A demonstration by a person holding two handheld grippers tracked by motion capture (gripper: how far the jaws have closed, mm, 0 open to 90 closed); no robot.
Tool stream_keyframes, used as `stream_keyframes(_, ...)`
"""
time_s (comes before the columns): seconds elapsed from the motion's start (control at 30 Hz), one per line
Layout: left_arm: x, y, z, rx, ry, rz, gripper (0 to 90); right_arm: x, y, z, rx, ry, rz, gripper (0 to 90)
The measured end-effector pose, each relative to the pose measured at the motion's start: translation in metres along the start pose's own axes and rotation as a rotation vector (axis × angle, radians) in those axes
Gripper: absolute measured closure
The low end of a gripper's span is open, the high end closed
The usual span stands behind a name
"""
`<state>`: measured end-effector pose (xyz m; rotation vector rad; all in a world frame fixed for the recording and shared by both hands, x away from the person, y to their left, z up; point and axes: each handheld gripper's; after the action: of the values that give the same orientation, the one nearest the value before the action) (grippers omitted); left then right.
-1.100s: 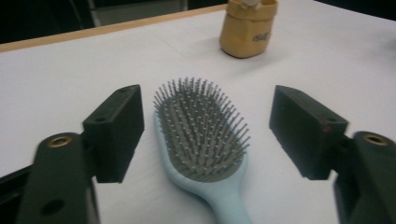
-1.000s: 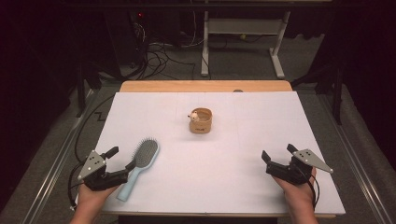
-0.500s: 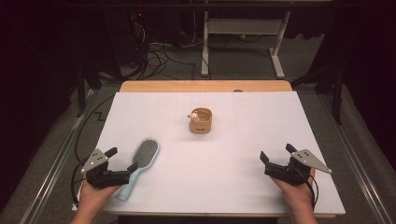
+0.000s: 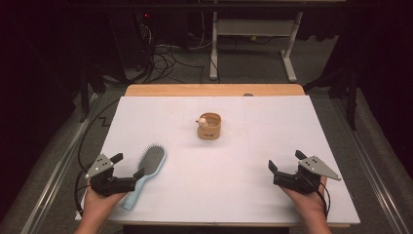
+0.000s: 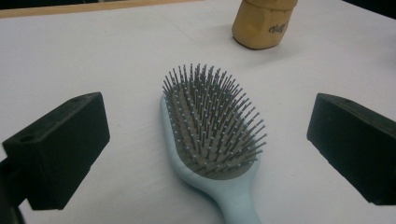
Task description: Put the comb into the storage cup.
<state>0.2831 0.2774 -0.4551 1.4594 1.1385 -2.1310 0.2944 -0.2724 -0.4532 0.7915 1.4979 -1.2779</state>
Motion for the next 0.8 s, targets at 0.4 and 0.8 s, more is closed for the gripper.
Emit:
stream_keyframes(0.4, -0.005, 0.013, 0.003, -0.052, -0.001, -0.140, 0.0, 0.002, -0.002, 0.000, -0.019, 0.002, 0.005, 0.2)
stream_keyframes(0.8, -0.020, 0.024, 0.009, -0.103, -0.005, -0.225, 0.0, -0.001, -0.003, 0.001, -0.026, 0.005, 0.018, 0.2)
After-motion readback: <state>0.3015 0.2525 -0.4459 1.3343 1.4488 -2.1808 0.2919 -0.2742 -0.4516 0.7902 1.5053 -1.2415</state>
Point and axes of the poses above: each handheld gripper's, and its own axes: y roughly forward along the jaws, x roughly out of its underside, z roughly to its right, and after that the axes turned 7 degrees about x, right-handed
